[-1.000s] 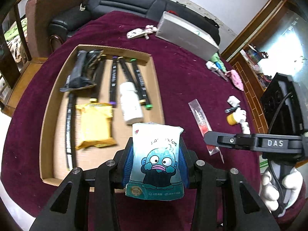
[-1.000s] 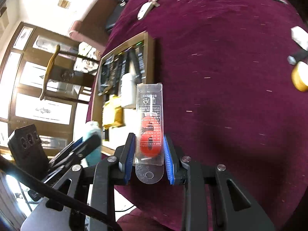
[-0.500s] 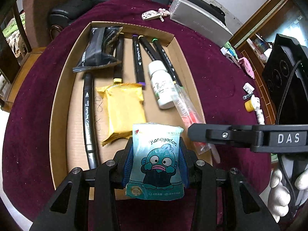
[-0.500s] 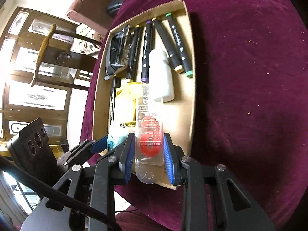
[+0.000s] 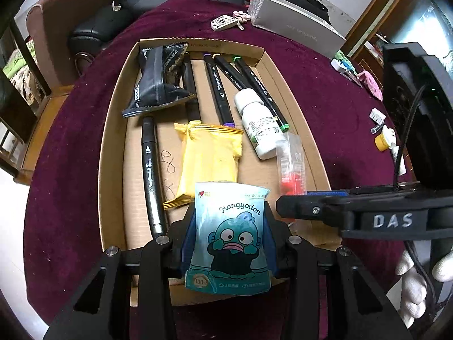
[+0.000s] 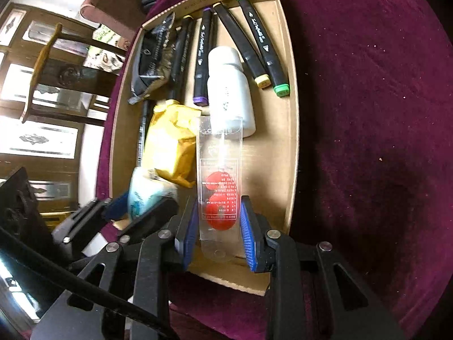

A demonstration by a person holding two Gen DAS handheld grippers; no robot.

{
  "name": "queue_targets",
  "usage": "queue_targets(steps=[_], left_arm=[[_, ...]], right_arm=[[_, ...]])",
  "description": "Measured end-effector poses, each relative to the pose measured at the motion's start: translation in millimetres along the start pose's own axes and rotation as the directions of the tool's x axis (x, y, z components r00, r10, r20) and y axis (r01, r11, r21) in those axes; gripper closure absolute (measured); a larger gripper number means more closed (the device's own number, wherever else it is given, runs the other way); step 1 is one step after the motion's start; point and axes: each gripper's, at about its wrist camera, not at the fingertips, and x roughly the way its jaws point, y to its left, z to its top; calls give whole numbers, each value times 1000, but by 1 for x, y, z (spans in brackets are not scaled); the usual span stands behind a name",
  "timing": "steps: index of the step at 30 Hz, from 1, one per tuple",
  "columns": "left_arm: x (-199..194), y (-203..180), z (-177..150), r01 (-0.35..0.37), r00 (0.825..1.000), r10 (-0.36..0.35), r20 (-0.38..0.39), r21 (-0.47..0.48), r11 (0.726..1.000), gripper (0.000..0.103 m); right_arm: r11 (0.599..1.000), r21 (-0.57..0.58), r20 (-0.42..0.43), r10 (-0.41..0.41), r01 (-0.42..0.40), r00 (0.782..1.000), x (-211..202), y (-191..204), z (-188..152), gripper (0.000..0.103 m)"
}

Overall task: Organize objects
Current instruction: 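Carry both packets to the cardboard tray and lower them in, opening both tools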

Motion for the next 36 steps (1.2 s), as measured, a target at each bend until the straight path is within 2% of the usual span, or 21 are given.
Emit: queue_targets(steps=[10, 16, 24, 28, 36], left_arm=[[3, 0, 1, -11, 1000, 11, -1, 28, 1000, 66], [5, 13, 1, 25, 1000, -25, -9, -39, 999, 64], [-7, 27, 3, 86, 996, -84, 22, -119, 989, 63], [-9, 28, 4, 87, 996, -85, 24, -115, 989, 61], [1, 23, -1, 88, 996, -89, 0, -105, 991, 61]], right_arm=[[999, 3, -24, -41, 41, 999, 12, 0, 7, 77], [999, -4, -26, -47, 46, 999, 11, 2, 8, 76], [997, -32, -47, -73, 71, 996, 14, 10, 8, 76], [993, -64, -77, -101, 96, 992, 17, 17, 3, 76], [993, -57, -96, -110, 104, 989, 18, 16, -1, 76]])
